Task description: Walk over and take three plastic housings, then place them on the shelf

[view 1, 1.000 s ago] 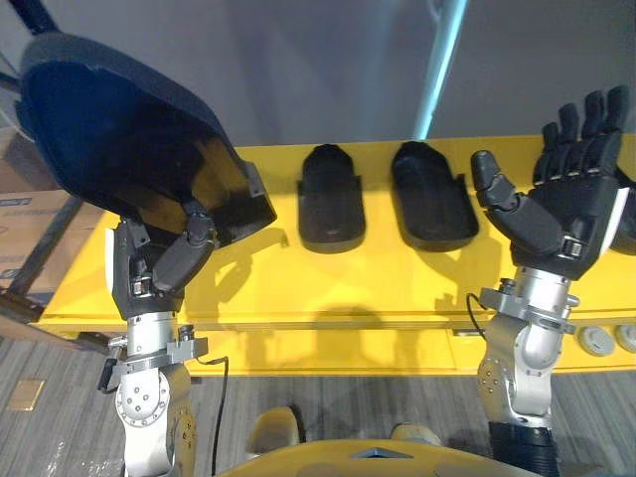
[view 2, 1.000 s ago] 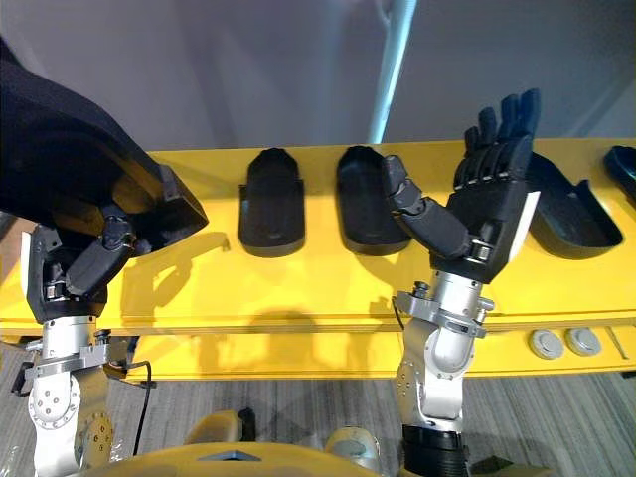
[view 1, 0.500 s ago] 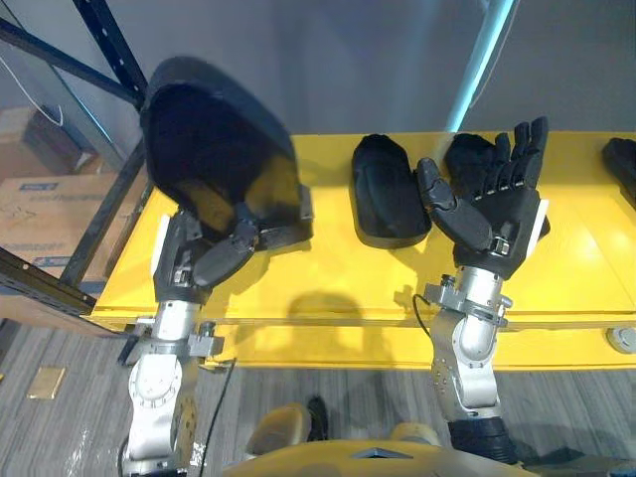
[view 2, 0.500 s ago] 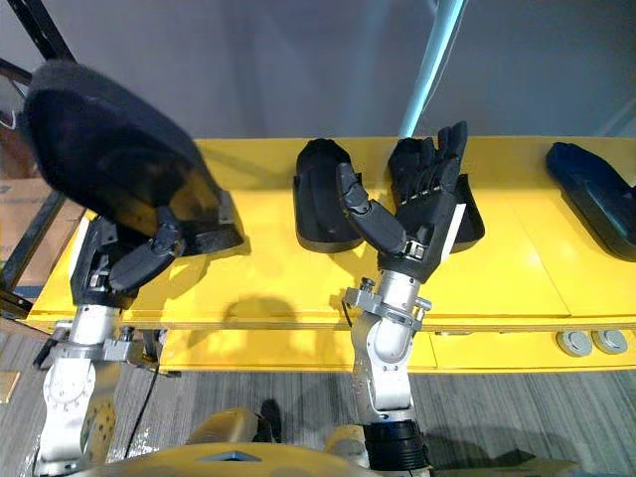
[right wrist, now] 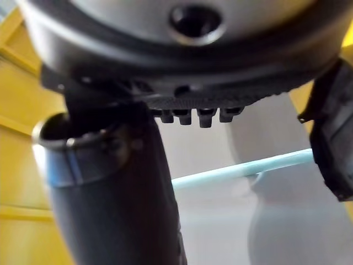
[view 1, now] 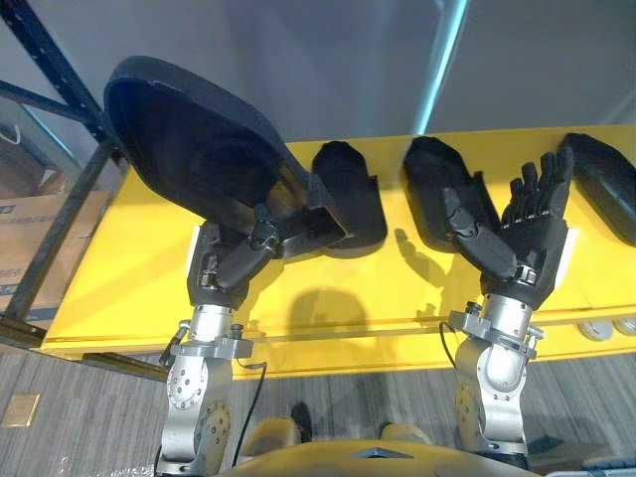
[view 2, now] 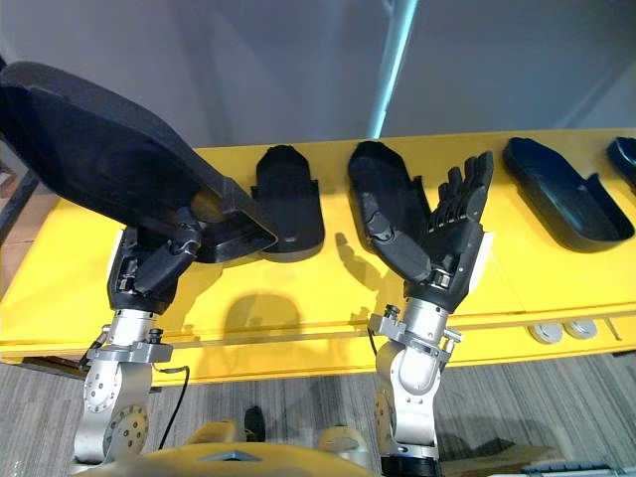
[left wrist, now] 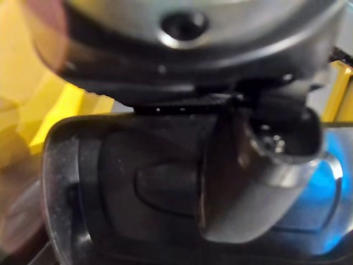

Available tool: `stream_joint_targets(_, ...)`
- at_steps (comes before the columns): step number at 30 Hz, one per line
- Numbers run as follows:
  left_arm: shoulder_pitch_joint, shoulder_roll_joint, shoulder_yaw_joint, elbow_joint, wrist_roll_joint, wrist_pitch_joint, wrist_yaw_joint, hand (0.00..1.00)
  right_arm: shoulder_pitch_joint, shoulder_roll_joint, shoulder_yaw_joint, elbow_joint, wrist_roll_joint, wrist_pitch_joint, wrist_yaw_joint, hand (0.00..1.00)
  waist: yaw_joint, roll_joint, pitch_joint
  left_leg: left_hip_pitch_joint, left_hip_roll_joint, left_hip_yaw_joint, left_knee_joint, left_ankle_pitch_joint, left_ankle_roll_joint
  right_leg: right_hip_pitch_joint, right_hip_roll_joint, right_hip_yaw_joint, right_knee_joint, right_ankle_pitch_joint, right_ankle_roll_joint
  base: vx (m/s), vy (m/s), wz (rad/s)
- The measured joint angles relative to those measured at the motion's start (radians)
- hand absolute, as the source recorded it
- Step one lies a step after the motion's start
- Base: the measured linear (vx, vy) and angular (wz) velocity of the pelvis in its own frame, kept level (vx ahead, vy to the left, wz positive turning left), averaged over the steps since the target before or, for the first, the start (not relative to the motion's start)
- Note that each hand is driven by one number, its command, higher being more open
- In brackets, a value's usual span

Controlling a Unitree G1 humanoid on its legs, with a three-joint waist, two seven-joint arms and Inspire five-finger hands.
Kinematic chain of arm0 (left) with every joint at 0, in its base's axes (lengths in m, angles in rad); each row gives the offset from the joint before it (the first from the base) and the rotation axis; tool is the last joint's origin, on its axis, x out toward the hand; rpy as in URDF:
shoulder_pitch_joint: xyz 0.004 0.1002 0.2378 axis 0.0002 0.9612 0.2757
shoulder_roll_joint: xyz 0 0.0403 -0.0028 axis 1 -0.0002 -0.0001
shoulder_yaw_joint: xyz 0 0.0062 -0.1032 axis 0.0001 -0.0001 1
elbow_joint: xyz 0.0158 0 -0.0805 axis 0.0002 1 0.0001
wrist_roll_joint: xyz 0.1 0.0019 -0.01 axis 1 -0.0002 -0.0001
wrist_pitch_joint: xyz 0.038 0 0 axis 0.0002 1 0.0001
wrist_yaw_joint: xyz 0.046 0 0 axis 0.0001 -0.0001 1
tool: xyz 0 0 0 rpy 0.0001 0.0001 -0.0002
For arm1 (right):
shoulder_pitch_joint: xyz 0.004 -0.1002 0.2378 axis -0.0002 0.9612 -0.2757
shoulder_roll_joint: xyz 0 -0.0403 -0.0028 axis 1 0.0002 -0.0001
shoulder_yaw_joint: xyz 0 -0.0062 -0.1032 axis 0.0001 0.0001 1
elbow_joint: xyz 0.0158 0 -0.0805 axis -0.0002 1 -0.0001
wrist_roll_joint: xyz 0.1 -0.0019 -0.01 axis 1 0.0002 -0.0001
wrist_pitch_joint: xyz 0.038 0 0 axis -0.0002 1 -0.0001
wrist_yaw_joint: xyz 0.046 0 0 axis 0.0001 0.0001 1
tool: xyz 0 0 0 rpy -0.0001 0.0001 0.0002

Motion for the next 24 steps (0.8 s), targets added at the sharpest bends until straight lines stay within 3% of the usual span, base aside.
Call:
stream_joint_targets(2,0.001,0.000,-0.026,0.005,0.000,0.003,-0.012,0.00,0.001,-0.009,-0.001,-0.001,-0.001,0.000,-0.016,1.00,-0.017,0.001,0.000,0.000,0.019,-0.012,-0.001,0.010,-0.016,-0.001,0.017,-0.011,0.014,-0.005,-0.009,-0.08,-0.108,0.09)
stream_joint_targets(8,0.006,-0.002,-0.023,0.005,-0.002,0.004,0.002,0.00,0.004,-0.012,0.012,0.000,0.020,0.000,0.016,1.00,-0.016,0.008,0.004,-0.016,0.057,-0.010,0.065,0.004,-0.034,-0.037,0.048,0.010,0.094,-0.047,-0.037,-0.05,-0.084,-0.09)
stream_joint_targets(11,0.063,-0.028,0.023,0.007,-0.005,0.005,0.021,0.00,0.004,-0.013,0.057,0.004,0.047,0.000,0.074,1.00,-0.015,-0.012,0.020,-0.059,0.061,-0.006,0.205,0.018,-0.041,-0.033,0.032,0.042,0.132,-0.071,-0.051,-0.03,-0.021,-0.29)
stream_joint_targets(12,0.078,-0.043,0.027,0.010,-0.006,0.012,0.021,0.00,0.009,-0.012,0.060,0.001,0.049,-0.001,0.085,1.00,-0.013,-0.036,0.034,-0.101,0.075,-0.011,0.298,0.012,-0.009,-0.028,0.003,0.038,0.139,-0.070,-0.049,-0.01,0.017,-0.15)
stream_joint_targets(14,0.083,-0.041,0.018,0.039,-0.005,0.012,0.018,0.00,0.020,-0.013,0.060,-0.003,0.066,-0.002,0.086,1.00,-0.004,-0.030,0.030,-0.130,0.170,-0.023,0.369,0.003,0.001,-0.019,-0.013,0.040,0.148,-0.075,-0.047,-0.01,0.047,-0.10)
stream_joint_targets(15,0.083,-0.043,0.016,0.057,-0.004,0.012,0.018,0.00,0.020,-0.014,0.061,-0.003,0.082,-0.003,0.086,1.00,-0.004,-0.031,0.030,-0.125,0.194,-0.039,0.353,0.005,0.004,-0.020,-0.032,0.044,0.153,-0.081,-0.038,0.01,0.182,-0.06)
stream_joint_targets(17,0.084,-0.045,0.016,0.093,0.000,0.012,0.020,0.00,0.021,-0.016,0.059,-0.003,0.117,-0.010,0.085,1.00,-0.007,-0.035,0.023,-0.093,0.199,-0.077,0.272,0.062,0.057,-0.043,-0.107,0.067,0.186,-0.111,0.014,0.03,0.268,-0.04)
stream_joint_targets(18,0.087,-0.048,0.016,0.098,0.000,0.012,0.020,0.00,0.024,-0.017,0.058,-0.003,0.126,-0.011,0.085,1.00,-0.008,-0.023,0.018,-0.078,0.200,-0.078,0.248,0.104,0.064,-0.051,-0.119,0.073,0.195,-0.119,0.031,0.06,0.330,0.02)
stream_joint_targets(19,0.101,-0.069,0.018,0.102,-0.002,0.013,0.021,0.00,0.030,-0.026,0.059,0.003,0.133,-0.012,0.084,1.00,-0.015,0.014,-0.005,-0.061,0.190,-0.077,0.213,0.146,0.032,-0.065,-0.127,0.086,0.200,-0.127,0.067,0.09,0.442,0.16)
stream_joint_targets(20,0.103,-0.080,0.024,0.102,-0.007,0.012,0.023,0.00,0.039,-0.009,0.066,0.011,0.133,-0.009,0.084,1.00,-0.016,0.007,-0.003,-0.045,0.171,-0.069,0.168,0.109,-0.020,-0.065,-0.156,0.087,0.182,-0.125,0.071,0.08,0.374,0.22)
stream_joint_targets(21,0.103,-0.078,0.030,0.102,-0.011,0.012,0.023,0.00,0.040,0.000,0.073,0.012,0.133,-0.006,0.084,1.00,-0.014,0.002,-0.003,-0.043,0.163,-0.065,0.152,0.096,-0.039,-0.065,-0.165,0.087,0.170,-0.116,0.084,0.06,0.364,0.24)
stream_joint_targets(22,0.107,-0.077,0.042,0.102,-0.015,0.013,0.023,0.00,0.037,0.015,0.083,0.013,0.132,-0.006,0.084,1.00,-0.011,0.000,-0.003,-0.038,0.153,-0.060,0.131,0.064,-0.086,-0.061,-0.171,0.084,0.145,-0.090,0.117,0.02,0.254,0.11)
stream_joint_targets(24,0.116,-0.073,0.057,0.103,-0.019,0.012,0.024,0.00,0.024,0.035,0.105,0.016,0.127,-0.007,0.085,1.00,0.001,0.000,-0.004,-0.008,0.153,-0.052,0.101,0.008,-0.146,-0.028,-0.173,0.080,0.109,-0.064,0.141,0.02,0.255,0.03)
